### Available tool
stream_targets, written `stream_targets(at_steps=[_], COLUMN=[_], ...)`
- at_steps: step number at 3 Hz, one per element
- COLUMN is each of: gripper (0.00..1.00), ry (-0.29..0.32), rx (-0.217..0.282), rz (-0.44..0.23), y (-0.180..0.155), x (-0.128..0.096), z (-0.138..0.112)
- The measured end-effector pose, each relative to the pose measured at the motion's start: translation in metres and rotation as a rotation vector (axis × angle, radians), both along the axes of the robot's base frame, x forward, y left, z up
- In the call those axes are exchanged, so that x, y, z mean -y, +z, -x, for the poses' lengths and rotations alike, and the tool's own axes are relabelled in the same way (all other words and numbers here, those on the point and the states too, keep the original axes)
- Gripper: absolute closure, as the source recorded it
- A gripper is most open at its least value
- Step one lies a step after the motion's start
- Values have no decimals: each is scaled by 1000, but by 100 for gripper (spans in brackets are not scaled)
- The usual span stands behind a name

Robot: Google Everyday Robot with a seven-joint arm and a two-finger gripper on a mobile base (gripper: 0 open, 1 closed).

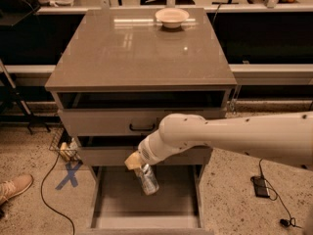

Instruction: Place redbull can into bottom drawer

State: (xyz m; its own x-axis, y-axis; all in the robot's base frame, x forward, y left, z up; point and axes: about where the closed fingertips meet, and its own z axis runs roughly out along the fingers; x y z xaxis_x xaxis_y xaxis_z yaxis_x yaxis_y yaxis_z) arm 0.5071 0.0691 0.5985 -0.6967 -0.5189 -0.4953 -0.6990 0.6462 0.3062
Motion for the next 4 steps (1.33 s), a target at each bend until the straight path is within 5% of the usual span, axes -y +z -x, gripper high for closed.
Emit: stream_targets(at_steps=[2, 3, 4], gripper=[100, 100, 100], ry=[-211, -207, -162], rx=[-119, -133, -116], rz=[60, 49, -30], y=[-155, -163, -185], x=[-29, -30, -41], z=[-20, -21, -30])
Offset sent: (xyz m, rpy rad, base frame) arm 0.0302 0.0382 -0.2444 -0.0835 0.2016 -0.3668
